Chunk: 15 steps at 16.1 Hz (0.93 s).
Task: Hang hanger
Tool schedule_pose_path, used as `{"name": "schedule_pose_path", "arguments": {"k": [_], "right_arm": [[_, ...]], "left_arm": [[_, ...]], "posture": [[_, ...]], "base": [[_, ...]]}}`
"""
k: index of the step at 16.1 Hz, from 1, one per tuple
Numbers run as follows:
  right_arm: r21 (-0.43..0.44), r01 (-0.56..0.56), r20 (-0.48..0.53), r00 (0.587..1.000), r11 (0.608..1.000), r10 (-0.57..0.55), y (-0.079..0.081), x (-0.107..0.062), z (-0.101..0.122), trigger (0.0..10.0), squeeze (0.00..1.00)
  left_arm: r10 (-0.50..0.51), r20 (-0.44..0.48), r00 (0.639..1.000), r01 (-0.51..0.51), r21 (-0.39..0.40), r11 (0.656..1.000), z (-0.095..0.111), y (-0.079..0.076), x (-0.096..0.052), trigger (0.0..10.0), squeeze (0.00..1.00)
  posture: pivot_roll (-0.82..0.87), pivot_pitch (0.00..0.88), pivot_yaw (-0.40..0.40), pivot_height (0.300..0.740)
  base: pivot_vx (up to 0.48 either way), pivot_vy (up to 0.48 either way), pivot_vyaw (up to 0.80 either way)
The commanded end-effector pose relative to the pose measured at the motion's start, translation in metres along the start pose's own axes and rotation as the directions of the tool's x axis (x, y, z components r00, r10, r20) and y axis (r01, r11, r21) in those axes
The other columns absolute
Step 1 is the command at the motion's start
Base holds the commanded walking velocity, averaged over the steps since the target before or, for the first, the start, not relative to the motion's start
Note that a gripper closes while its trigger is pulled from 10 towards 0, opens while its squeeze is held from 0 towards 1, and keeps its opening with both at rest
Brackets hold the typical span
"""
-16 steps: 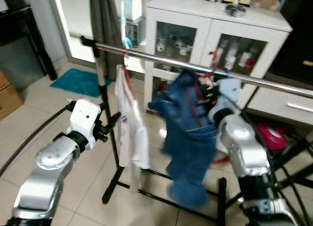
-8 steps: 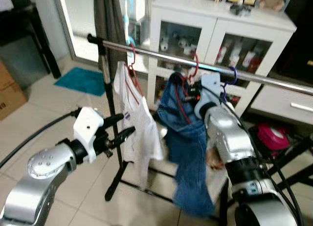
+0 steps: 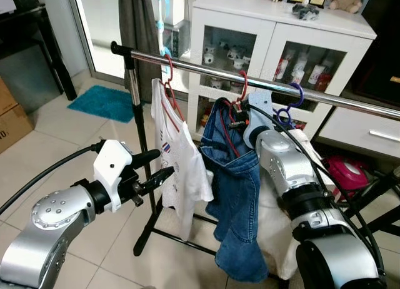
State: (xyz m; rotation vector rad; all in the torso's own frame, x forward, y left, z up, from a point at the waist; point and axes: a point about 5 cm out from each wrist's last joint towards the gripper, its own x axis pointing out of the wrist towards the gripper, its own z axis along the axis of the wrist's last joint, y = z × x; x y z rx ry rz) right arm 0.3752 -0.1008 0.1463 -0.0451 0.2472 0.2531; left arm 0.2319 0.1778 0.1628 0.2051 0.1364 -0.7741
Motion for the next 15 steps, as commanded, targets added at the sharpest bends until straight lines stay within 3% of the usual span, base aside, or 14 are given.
{"name": "schedule_pose_path", "arguments": {"k": [1, 2, 4, 7, 9, 11, 15], "right_arm": [[0.007, -0.019, -0.018, 1.000, 1.000, 0.019, 0.002, 0.001, -0.001, 10.0, 0.05], [0.026, -0.033, -0.010, 0.999, 0.999, 0.034, 0.004, 0.000, -0.002, 10.0, 0.95], [0.053, -0.045, 0.036, 0.998, 0.998, 0.044, 0.002, -0.002, 0.003, 10.0, 1.00], [0.071, -0.080, 0.150, 0.986, 0.994, 0.069, -0.009, -0.015, 0.015, 10.0, 1.00], [0.028, -0.258, 0.175, 0.953, 0.966, 0.249, -0.013, -0.041, 0.028, 10.0, 1.00], [-0.011, -0.304, 0.152, 0.941, 0.952, 0.303, -0.023, -0.058, 0.032, 10.0, 1.00], [-0.090, -0.236, -0.048, 0.971, 0.968, 0.233, -0.060, -0.082, 0.022, 10.0, 1.00]], "left_arm": [[-0.019, -0.008, 1.000, 0.019, 0.004, 1.000, 0.001, -0.004, 0.000, 10.0, 0.00], [-0.019, -0.010, 1.000, 0.019, 0.004, 1.000, 0.000, -0.004, 0.000, 10.0, 0.00], [-0.016, -0.009, 1.000, 0.016, 0.005, 1.000, 0.000, -0.003, 0.001, 10.0, 0.00], [0.014, 0.015, 1.000, -0.015, 0.018, 1.000, 0.002, 0.000, 0.004, 10.0, 0.00], [0.032, 0.042, 0.999, -0.032, 0.012, 0.999, 0.006, 0.002, 0.005, 10.0, 0.00], [0.009, 0.059, 0.998, -0.009, 0.009, 1.000, 0.012, 0.000, 0.007, 10.0, 0.00], [-0.107, 0.075, 0.991, 0.106, 0.021, 0.994, 0.022, -0.011, 0.013, 10.0, 0.00]], "posture": [[0.06, 0.000, -0.057, 0.740], [0.05, 0.000, -0.057, 0.740], [0.05, 0.000, -0.054, 0.740], [0.05, 0.000, -0.054, 0.740], [0.05, 0.000, -0.055, 0.740], [0.03, 0.000, -0.054, 0.740], [0.01, 0.000, -0.046, 0.740]], "base": [[0.000, 0.000, 0.00], [0.000, 0.000, 0.00], [0.000, 0.000, 0.00], [0.000, 0.000, 0.00], [0.000, 0.000, 0.00], [0.000, 0.000, 0.00], [0.000, 0.000, 0.00]]}}
